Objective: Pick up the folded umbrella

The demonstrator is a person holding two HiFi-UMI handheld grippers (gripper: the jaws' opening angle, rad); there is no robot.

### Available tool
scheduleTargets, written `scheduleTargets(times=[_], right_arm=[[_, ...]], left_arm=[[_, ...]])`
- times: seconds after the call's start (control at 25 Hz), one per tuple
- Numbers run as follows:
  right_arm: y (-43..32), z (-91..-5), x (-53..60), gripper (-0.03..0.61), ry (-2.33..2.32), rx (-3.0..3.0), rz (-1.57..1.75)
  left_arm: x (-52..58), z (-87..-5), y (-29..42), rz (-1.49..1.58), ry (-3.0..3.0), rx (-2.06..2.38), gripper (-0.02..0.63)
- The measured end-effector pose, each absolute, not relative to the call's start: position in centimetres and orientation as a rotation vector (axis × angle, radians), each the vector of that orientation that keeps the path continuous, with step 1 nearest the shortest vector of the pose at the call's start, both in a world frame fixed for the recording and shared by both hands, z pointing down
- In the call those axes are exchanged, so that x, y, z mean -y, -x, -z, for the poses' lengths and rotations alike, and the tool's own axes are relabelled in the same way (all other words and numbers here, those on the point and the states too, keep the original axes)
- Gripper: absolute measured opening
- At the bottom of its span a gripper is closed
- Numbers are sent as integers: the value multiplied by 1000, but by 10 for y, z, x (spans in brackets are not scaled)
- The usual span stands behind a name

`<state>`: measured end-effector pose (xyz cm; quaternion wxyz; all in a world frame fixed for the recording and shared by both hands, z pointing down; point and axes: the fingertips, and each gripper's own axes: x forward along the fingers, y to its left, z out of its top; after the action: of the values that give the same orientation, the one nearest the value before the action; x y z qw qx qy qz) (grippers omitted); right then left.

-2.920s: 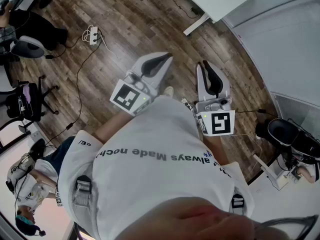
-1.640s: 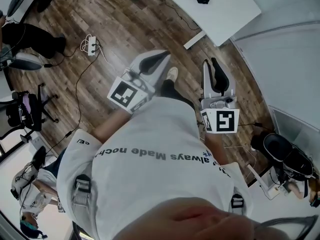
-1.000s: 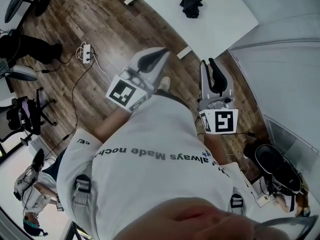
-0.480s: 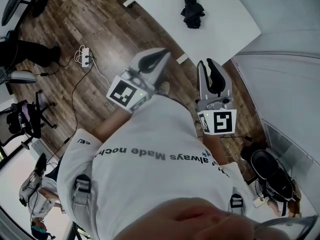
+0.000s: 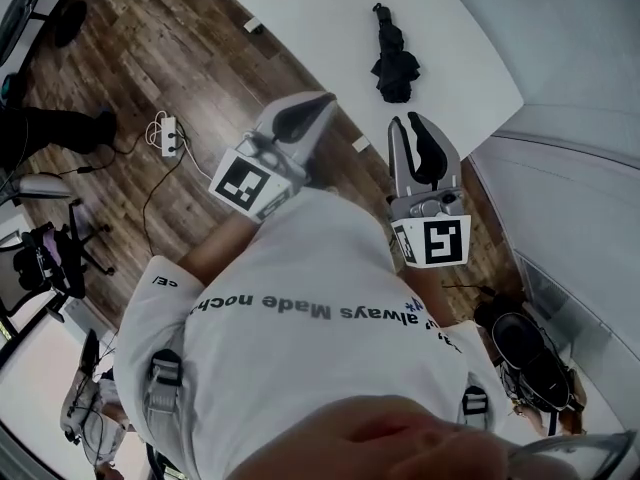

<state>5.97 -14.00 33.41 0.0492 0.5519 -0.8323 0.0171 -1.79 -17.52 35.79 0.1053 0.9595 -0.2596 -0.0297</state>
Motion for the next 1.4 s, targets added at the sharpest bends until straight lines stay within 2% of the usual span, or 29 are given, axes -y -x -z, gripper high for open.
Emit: scheduleTargets(times=[0.4, 1.04, 1.4], right_arm=[[-60, -344, 238, 81, -1727, 2486, -59], [-144, -341, 268, 95, -1752, 2450, -56], [-169, -420, 290, 188, -1720, 2325, -250]], left_arm=[[274, -369, 20, 58, -2831, 710, 0], [306, -361, -70, 41, -2848, 656, 0], [316, -398, -80, -47, -2835, 676, 0]])
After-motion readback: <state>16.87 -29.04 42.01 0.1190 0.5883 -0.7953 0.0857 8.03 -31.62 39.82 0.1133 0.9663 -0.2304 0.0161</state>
